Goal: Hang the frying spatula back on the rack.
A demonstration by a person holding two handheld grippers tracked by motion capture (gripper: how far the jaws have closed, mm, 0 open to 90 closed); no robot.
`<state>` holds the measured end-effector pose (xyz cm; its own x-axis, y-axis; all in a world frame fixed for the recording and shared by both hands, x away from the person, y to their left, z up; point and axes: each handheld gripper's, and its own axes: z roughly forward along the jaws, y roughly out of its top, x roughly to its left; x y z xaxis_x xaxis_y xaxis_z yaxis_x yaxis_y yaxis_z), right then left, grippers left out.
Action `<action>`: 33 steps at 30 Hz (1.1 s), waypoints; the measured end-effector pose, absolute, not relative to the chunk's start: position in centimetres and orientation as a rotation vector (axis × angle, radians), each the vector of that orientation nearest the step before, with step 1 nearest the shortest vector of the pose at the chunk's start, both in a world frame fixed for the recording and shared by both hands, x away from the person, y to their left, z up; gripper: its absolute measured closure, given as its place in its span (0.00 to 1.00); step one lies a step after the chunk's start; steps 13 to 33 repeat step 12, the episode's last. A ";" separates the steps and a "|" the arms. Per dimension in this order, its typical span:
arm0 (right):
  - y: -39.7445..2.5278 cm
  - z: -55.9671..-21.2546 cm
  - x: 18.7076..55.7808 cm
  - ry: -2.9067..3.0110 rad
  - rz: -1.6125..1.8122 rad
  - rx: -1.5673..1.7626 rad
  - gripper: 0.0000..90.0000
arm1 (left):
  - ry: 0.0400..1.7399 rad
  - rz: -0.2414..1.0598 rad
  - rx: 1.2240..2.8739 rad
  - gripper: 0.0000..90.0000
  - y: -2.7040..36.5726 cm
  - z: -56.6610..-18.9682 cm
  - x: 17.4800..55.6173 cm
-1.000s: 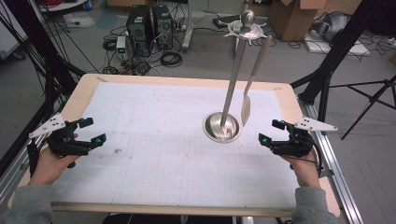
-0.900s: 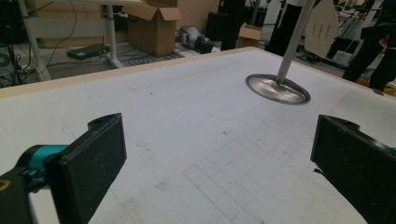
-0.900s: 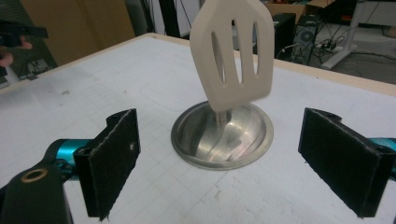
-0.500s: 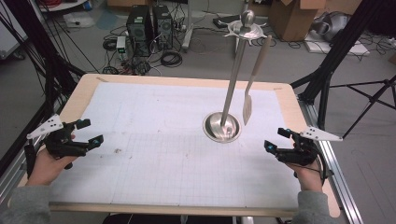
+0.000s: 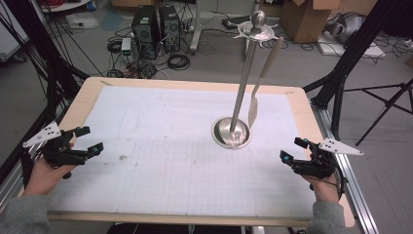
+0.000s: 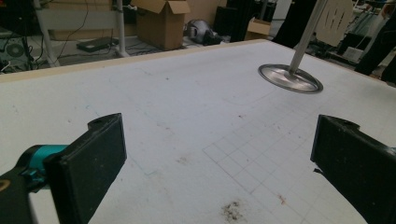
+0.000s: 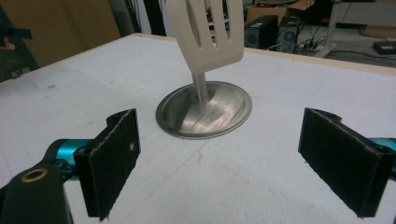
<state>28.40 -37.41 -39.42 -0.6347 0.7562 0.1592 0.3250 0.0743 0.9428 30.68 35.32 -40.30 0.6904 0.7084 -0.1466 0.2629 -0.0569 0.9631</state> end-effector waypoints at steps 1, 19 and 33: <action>-37.5 -39.6 28.3 1.990 1.586 1.073 0.13 | 0.803 0.434 1.634 0.04 35.4 -40.4 30.6; -38.3 -40.3 28.0 1.968 1.675 1.056 0.13 | 0.763 0.387 1.628 0.04 35.4 -40.6 30.4; -38.3 -40.3 28.0 1.968 1.675 1.056 0.13 | 0.763 0.387 1.628 0.04 35.4 -40.6 30.4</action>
